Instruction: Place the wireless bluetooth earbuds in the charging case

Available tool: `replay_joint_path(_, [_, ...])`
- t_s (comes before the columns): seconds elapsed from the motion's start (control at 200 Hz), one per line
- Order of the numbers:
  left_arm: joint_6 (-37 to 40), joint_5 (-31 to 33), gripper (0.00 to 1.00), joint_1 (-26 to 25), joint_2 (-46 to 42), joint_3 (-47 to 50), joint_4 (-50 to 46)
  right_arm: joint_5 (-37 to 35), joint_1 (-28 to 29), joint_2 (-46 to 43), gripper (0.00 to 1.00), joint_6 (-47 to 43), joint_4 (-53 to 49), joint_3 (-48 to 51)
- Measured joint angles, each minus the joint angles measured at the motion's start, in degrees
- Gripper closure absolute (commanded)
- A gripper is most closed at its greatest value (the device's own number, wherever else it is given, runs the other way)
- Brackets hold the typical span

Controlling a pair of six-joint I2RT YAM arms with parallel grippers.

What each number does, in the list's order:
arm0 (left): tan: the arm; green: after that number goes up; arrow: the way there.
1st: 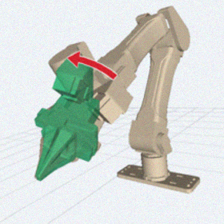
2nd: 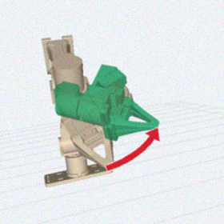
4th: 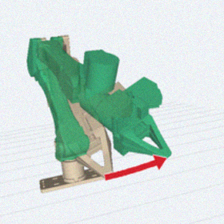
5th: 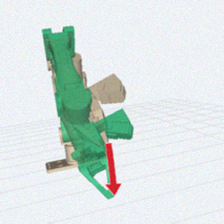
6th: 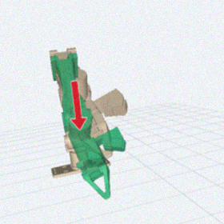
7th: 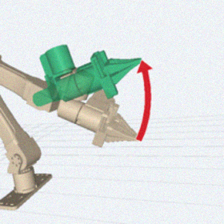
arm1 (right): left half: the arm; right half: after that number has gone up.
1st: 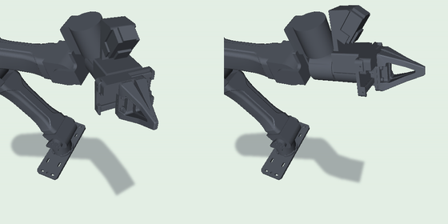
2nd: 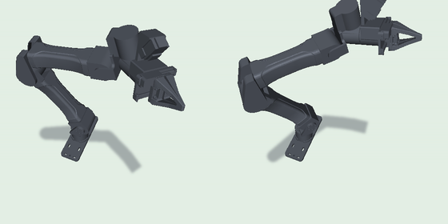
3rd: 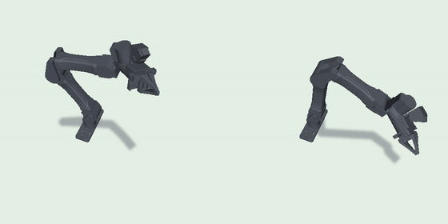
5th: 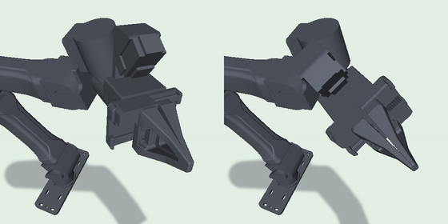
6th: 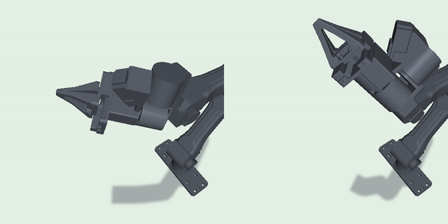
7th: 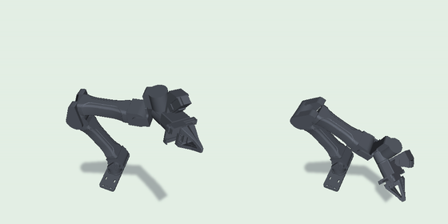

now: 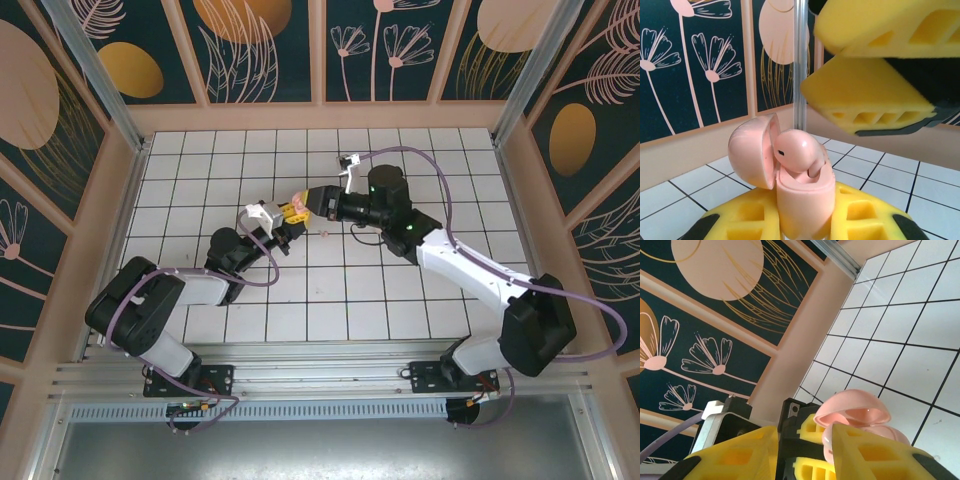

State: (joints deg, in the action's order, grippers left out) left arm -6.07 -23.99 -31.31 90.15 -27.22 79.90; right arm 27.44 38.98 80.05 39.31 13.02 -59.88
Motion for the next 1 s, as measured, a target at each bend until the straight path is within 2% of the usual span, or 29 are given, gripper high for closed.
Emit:
replay_joint_path(0.51, [0.44, -0.61, 0.93, 0.02, -0.11, 0.00, -0.83, 4.20, 0.00, 2.89, 0.67, -1.07, -0.72, -1.57])
replay_joint_path(0.726, [0.46, -0.63, 0.93, 0.02, -0.13, 0.00, -0.96, 5.57, 0.00, 4.35, 0.66, -4.04, -5.18, -5.09])
replay_joint_path(1.001, [0.70, -1.07, 0.93, 0.00, -0.44, 0.00, -1.29, 3.89, 0.00, 4.07, 0.65, -7.76, -11.91, -7.80])
